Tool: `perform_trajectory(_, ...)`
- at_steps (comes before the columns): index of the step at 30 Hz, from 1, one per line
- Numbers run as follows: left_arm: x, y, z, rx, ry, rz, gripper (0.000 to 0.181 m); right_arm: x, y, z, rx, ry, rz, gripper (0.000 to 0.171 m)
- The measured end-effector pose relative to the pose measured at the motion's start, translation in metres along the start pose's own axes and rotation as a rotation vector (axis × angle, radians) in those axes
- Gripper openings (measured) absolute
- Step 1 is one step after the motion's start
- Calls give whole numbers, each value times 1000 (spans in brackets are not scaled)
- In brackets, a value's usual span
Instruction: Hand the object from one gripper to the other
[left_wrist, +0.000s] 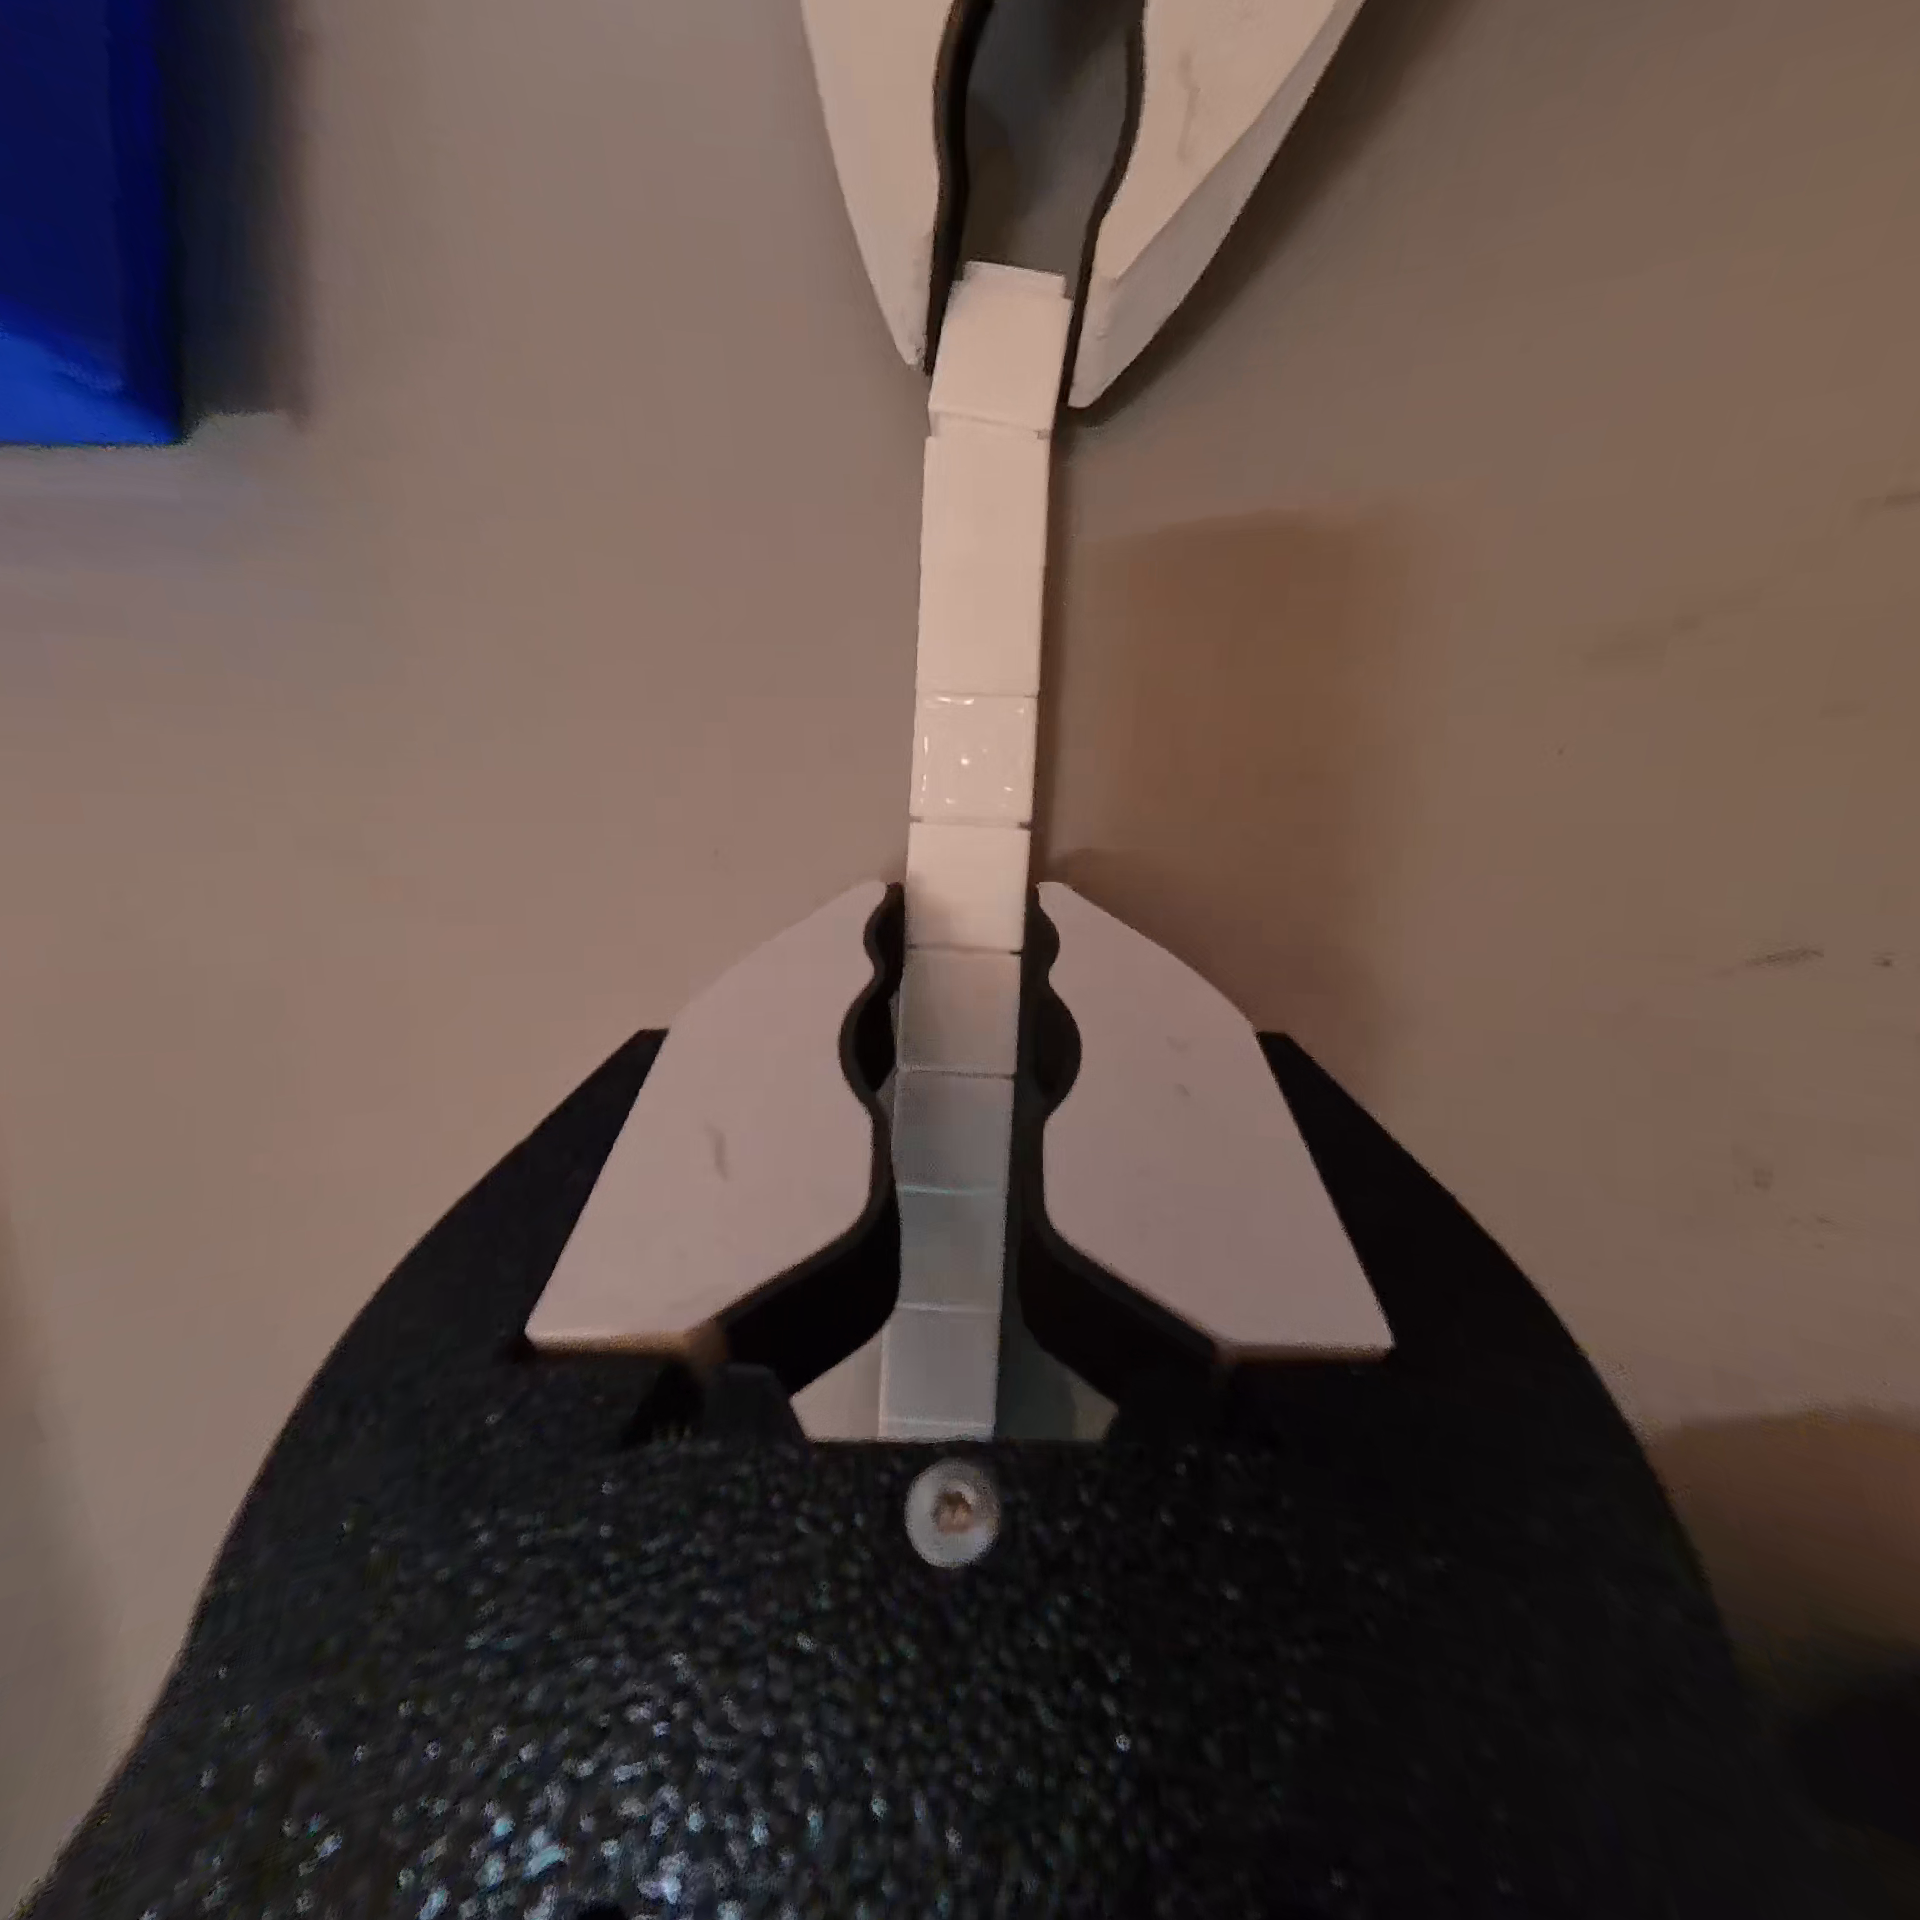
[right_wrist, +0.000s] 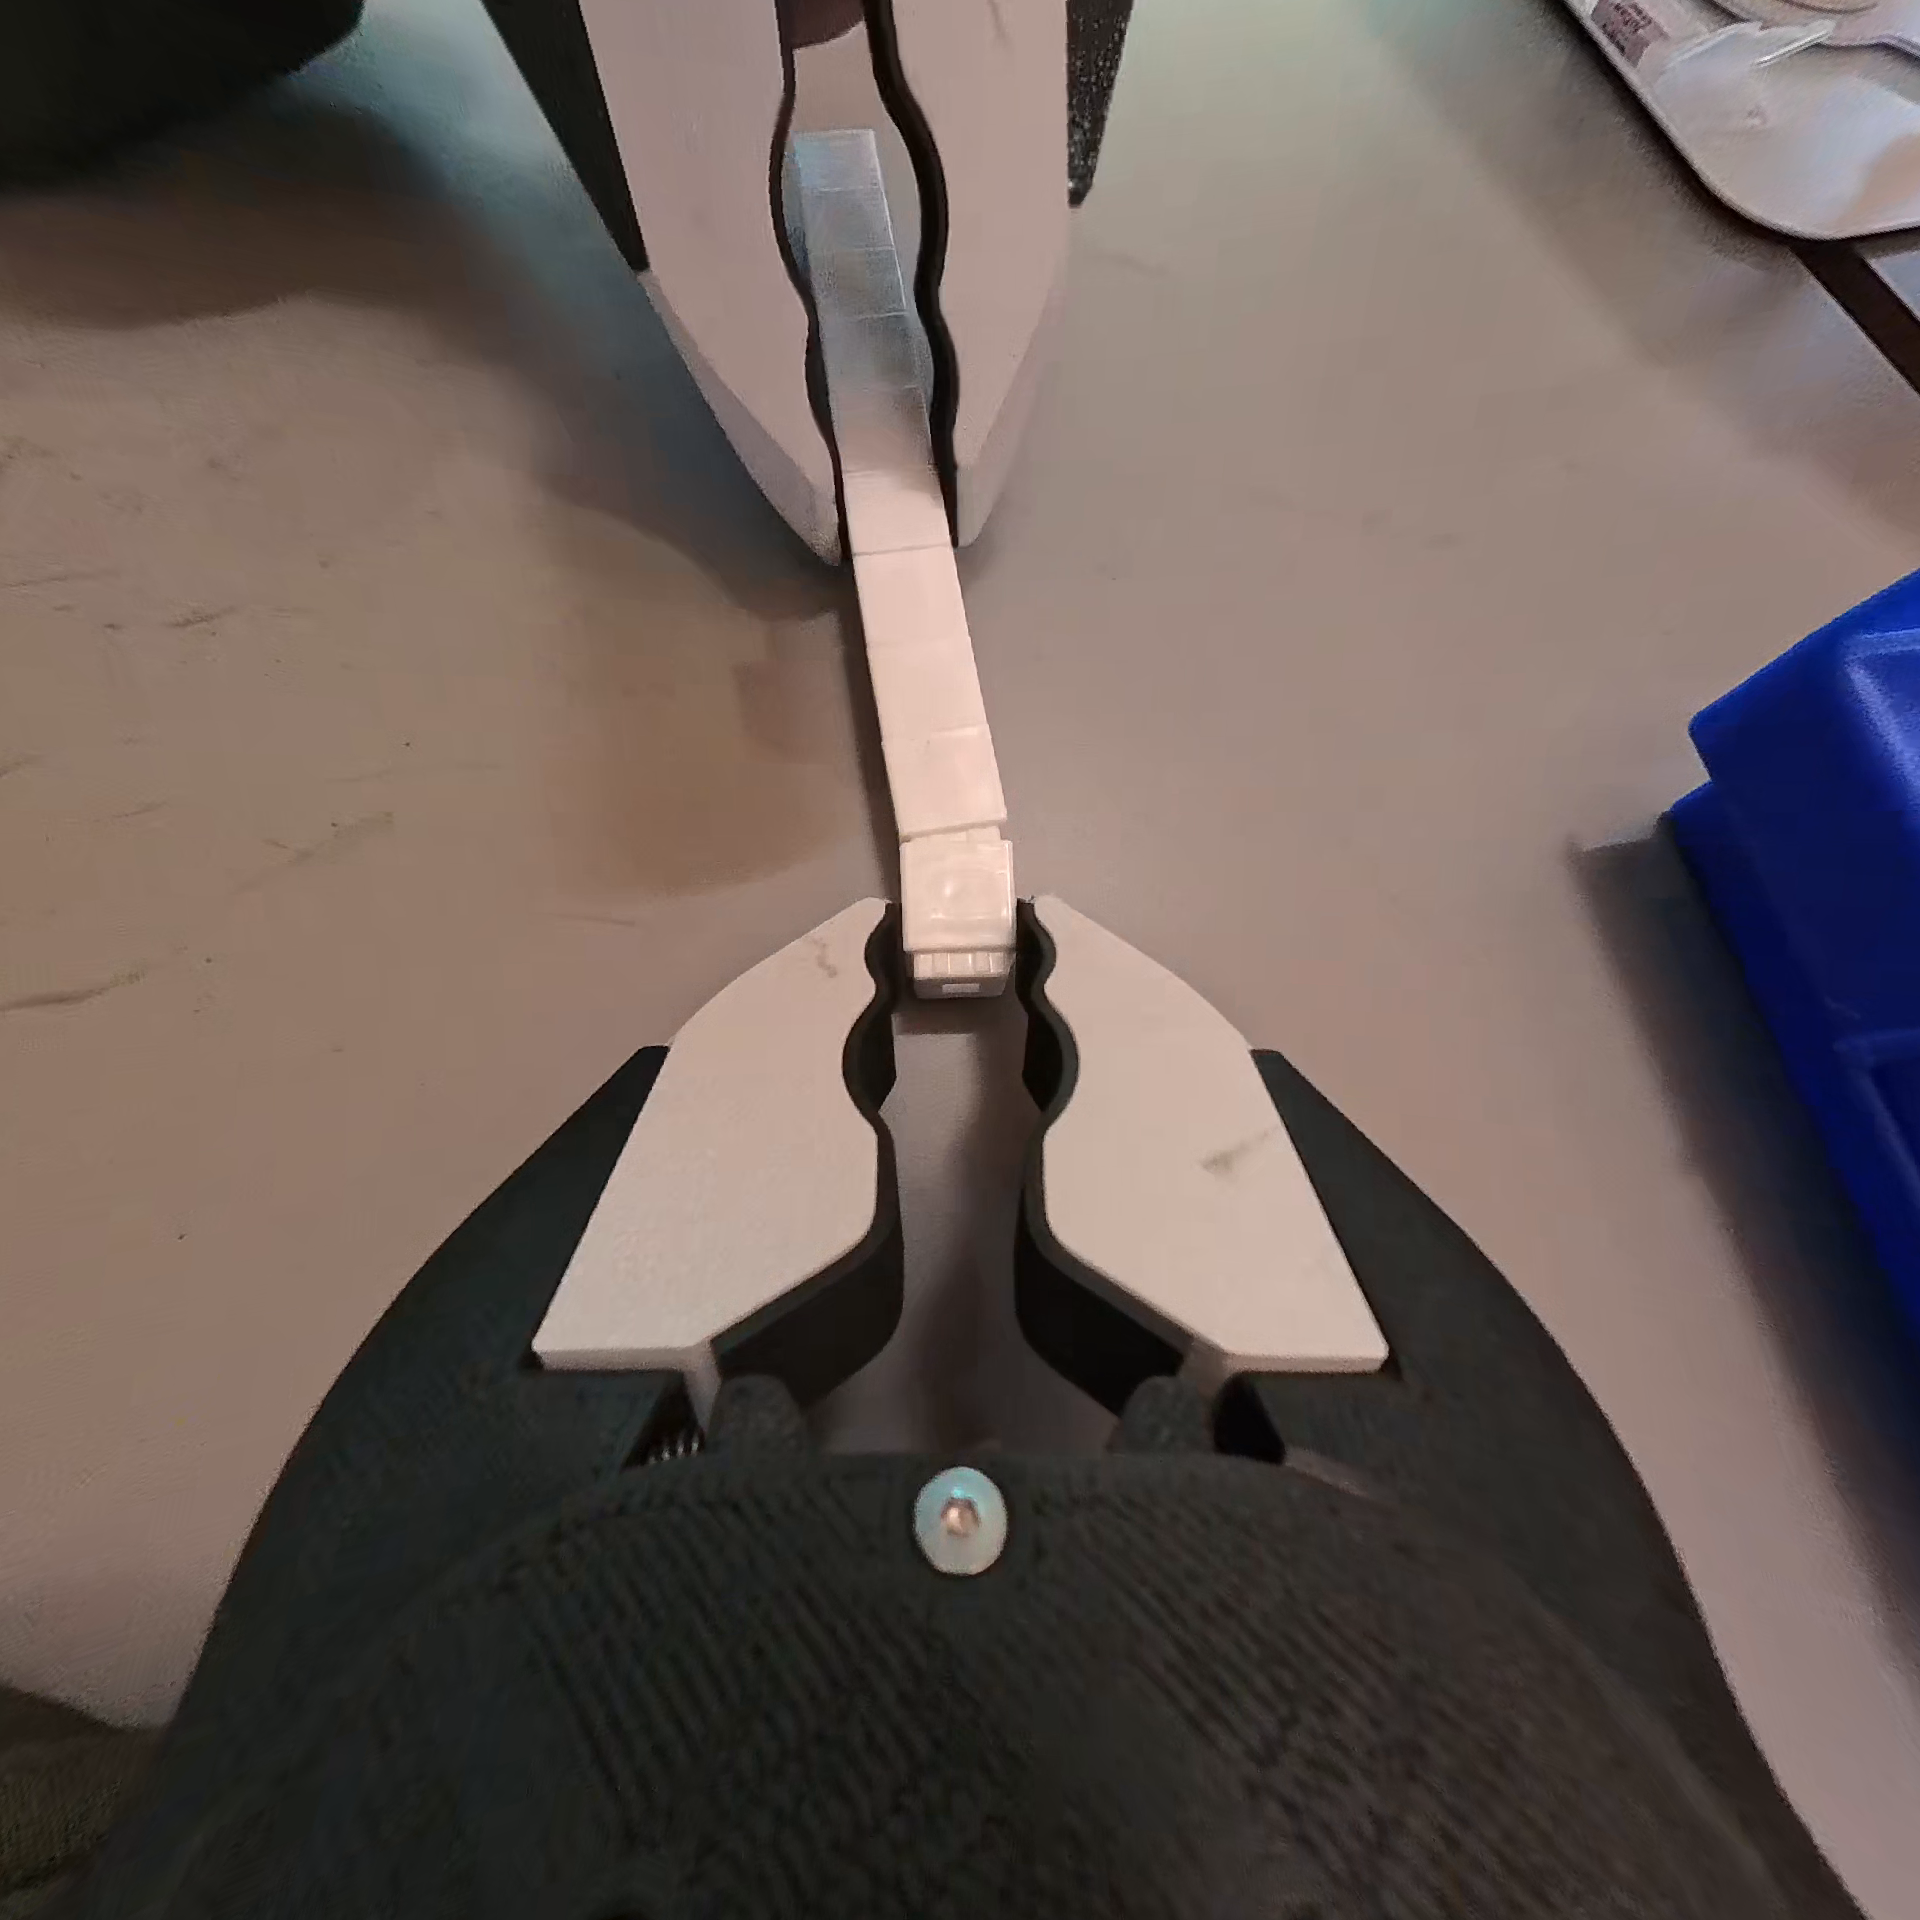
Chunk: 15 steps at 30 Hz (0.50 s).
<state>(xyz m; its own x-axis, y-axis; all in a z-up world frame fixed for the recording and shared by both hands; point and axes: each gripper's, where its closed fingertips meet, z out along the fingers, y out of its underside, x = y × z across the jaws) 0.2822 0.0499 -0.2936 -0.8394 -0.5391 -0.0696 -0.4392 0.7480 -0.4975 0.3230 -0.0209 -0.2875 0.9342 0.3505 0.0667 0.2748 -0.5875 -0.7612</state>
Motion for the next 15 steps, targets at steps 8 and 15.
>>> perform_trajectory(8,-2,-1,0,-14,-24,85,20,-1,-1,0,3,-29,-36,20)
perform_trajectory(15,-12,-1,0,-9,-46,115,21,7,-2,2,13,-43,-128,21)
